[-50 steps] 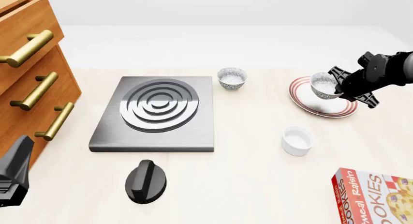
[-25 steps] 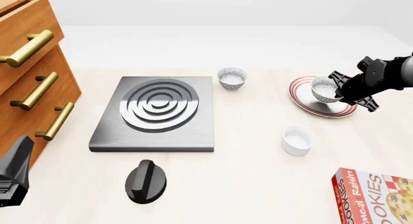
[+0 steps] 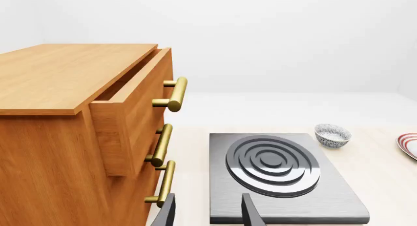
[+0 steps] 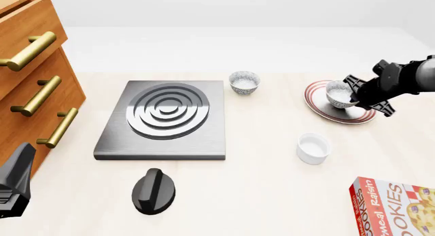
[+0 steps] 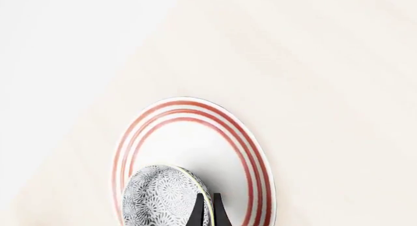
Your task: Pick the akita bowl next to the cookies box and place it on the plate.
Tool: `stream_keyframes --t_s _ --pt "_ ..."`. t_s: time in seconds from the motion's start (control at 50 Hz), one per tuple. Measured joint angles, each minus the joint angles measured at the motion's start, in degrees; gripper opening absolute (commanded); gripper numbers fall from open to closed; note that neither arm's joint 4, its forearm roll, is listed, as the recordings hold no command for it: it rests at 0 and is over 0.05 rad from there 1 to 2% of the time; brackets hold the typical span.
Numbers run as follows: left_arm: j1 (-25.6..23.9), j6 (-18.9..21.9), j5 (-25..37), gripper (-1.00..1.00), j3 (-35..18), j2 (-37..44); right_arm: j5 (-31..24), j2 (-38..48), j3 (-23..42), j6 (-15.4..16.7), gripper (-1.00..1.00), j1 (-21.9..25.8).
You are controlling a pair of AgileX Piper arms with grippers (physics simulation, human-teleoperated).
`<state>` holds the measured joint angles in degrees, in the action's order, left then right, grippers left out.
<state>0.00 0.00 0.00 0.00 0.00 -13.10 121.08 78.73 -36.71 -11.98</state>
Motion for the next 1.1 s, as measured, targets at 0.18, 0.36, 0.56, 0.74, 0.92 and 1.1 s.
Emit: stream_keyframes --t_s 0.18,0.36,0.56,0.74,0.92,1.1 --pt "0.0 0.0 0.0 1.00 0.0 0.0 -0.1 1.0 0.9 0.1 -1.00 0.1" --pt "0.0 0.0 0.0 1.00 0.0 0.0 -0.1 1.6 1.6 0.5 -1.00 0.0" --pt "0.0 0.0 0.0 1.00 0.0 0.0 0.1 1.7 1.8 0.6 1.00 -0.1" --pt "0.0 0.0 0.0 1.00 0.0 0.0 0.1 0.7 1.3 0.6 1.00 -0.1" --pt "0.0 0.0 0.0 1.00 0.0 0.0 0.7 -1.5 -0.8 0.5 1.00 -0.1" --pt "0.0 0.0 0.0 1.00 0.0 0.0 1.2 -4.8 -3.9 0.4 1.00 -0.1"
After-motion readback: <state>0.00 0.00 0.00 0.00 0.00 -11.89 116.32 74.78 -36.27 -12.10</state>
